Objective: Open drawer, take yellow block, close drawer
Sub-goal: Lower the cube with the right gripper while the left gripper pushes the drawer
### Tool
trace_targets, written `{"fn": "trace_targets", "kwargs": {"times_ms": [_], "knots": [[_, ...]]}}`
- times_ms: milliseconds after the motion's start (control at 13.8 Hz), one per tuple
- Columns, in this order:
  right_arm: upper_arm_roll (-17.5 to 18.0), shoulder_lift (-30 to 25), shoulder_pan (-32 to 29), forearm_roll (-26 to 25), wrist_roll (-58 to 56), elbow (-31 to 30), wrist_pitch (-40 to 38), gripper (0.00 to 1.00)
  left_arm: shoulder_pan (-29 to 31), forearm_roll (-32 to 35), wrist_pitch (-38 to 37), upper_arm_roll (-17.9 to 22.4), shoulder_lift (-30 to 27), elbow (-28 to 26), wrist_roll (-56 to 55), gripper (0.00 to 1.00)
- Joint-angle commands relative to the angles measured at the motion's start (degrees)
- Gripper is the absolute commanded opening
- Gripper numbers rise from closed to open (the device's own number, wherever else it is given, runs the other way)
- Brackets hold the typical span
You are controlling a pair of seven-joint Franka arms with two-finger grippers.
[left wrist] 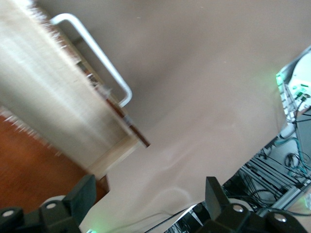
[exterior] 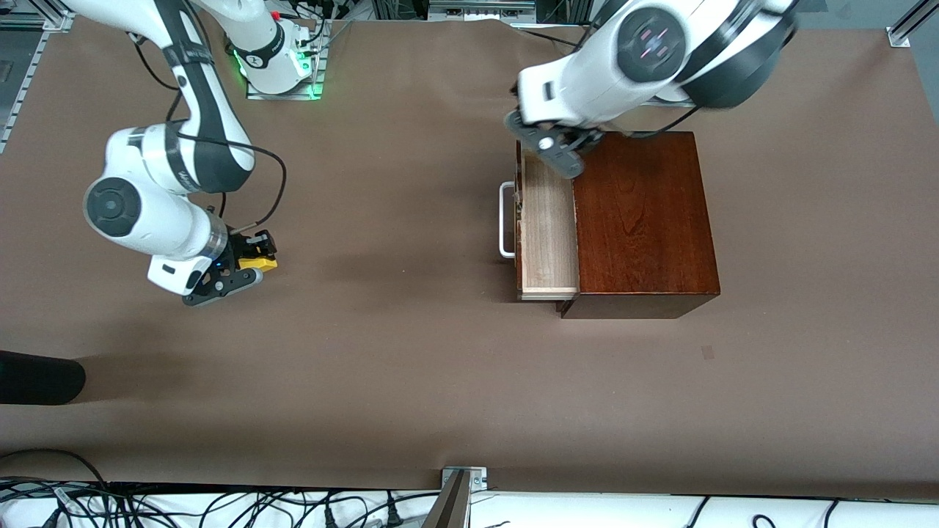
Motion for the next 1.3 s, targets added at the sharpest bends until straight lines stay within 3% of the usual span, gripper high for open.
{"fn": "trace_targets", "kwargs": {"times_ms": [0, 145, 217, 361, 578, 651, 723, 795, 867, 940, 1084, 1229], "knots": [[-1.18, -0.65, -0.24, 0.33, 4.41, -6.99, 5.90, 0.00, -4.36, 1.22, 3.18, -0.37, 7.63, 6.54, 2.62, 1.00], [-1.27, 0.32, -0.32, 0.25, 8.71, -11.11, 11.78, 0.00, -7.71, 7.11, 9.69, -0.29, 10.00, 6.19, 10.34, 1.00], [-1.27, 0.84, -0.24, 0.24, 10.73, -12.79, 14.85, 0.00, -8.42, 7.82, 10.41, -0.11, 11.32, 6.19, 14.03, 1.00], [-1.27, 2.16, -0.24, 0.24, 11.98, -14.64, 18.91, 0.00, -11.22, 15.52, 13.39, -0.29, 13.17, 5.75, 22.73, 1.00], [-1.27, 3.22, -0.24, 0.24, 11.81, -15.35, 21.12, 0.01, -13.51, 25.55, 17.43, -0.29, 18.00, 5.40, 35.11, 1.00], [-1.27, 3.92, -0.24, 0.07, 11.20, -15.09, 21.12, 0.35, -13.78, 26.89, 19.10, -0.20, 19.49, 4.87, 38.73, 1.00], [-1.27, 4.71, -0.24, -0.02, 10.76, -14.91, 21.56, 0.45, -13.70, 27.95, 21.12, -0.20, 21.33, 4.70, 40.94, 1.00], [-1.27, 4.89, -0.24, -0.02, 10.67, -14.91, 21.91, 0.62, -13.70, 29.87, 22.44, -0.11, 22.31, 4.43, 43.57, 1.00], [-1.27, 4.89, -0.24, -0.02, 10.58, -14.91, 21.83, 0.71, -13.70, 32.76, 23.07, -0.20, 22.84, 3.65, 45.95, 1.00], [-1.27, 4.72, -0.24, -0.02, 10.41, -14.65, 21.83, 1.00, -13.61, 33.75, 23.16, -0.02, 22.85, 2.59, 46.23, 1.00], [-2.50, 2.36, -0.24, 0.07, 8.74, -12.55, 20.17, 1.00, -13.26, 33.85, 22.73, 0.33, 22.85, 0.84, 46.15, 1.00], [-3.38, -0.90, -0.24, -0.02, 8.65, -7.04, 13.08, 1.00, -12.64, 33.85, 22.20, 0.68, 22.76, -0.49, 46.32, 1.00]]}}
